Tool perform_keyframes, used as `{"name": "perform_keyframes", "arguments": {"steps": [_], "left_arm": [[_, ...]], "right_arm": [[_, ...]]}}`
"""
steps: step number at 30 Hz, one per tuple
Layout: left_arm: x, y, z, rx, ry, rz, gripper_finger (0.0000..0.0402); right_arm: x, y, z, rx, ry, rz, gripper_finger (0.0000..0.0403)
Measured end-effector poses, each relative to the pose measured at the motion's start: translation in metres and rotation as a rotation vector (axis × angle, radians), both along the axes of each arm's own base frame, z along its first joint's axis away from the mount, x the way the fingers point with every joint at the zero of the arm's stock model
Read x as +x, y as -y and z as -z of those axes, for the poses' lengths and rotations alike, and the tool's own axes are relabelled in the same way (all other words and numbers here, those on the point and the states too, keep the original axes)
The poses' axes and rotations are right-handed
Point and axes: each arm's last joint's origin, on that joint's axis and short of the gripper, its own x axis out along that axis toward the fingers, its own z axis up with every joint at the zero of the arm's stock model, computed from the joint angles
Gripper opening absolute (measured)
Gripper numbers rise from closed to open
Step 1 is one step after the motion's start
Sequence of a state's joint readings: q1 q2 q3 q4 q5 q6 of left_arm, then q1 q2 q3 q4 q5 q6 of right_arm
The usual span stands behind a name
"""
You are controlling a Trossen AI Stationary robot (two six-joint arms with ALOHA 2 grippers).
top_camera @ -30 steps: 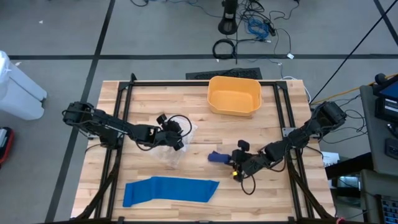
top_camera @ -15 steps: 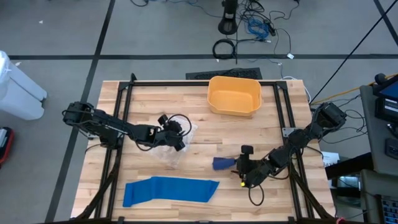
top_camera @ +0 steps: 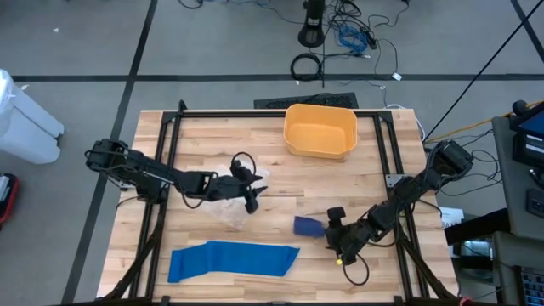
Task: Roll bandage
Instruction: Roll the dark blue bandage
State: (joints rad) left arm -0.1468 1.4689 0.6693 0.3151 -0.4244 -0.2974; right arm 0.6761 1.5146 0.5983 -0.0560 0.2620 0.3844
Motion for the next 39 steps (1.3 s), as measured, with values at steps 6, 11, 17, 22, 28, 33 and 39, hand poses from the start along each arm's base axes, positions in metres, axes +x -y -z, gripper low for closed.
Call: {"name": "perform_keyframes", "arguments": {"steps": [6, 11, 17, 22, 28, 33, 39], "left_arm": [[0.000, 0.010, -0.003, 0.025, 0.026, 0.052, 0.0185], [0.000, 0.013, -0.003, 0.028, 0.025, 0.065, 0.0185], [-0.001, 0.011, -0.002, 0.041, 0.016, 0.046, 0.0185], [0.000, 0.008, -0.001, 0.041, 0.016, 0.037, 0.0185], [0.000, 0.009, -0.002, 0.042, 0.017, 0.038, 0.0185], [-0.001, 0.009, -0.001, 0.041, 0.016, 0.037, 0.0185], [-0.001, 0.011, -0.001, 0.041, 0.015, 0.046, 0.0185]], "right_arm": [[-0.009, -0.002, 0.004, -0.016, -0.068, 0.004, 0.0206], [-0.013, -0.003, 0.005, 0.000, -0.109, 0.011, 0.0206], [-0.012, -0.005, -0.003, -0.005, -0.202, 0.033, 0.0206], [-0.008, -0.010, -0.019, -0.037, -0.260, 0.035, 0.0206], [0.007, -0.020, -0.040, -0.013, -0.119, 0.029, 0.0191], [0.021, -0.024, -0.045, 0.006, 0.150, 0.093, 0.0119], [0.015, -0.010, -0.023, 0.009, 0.343, 0.295, 0.0009]]}}
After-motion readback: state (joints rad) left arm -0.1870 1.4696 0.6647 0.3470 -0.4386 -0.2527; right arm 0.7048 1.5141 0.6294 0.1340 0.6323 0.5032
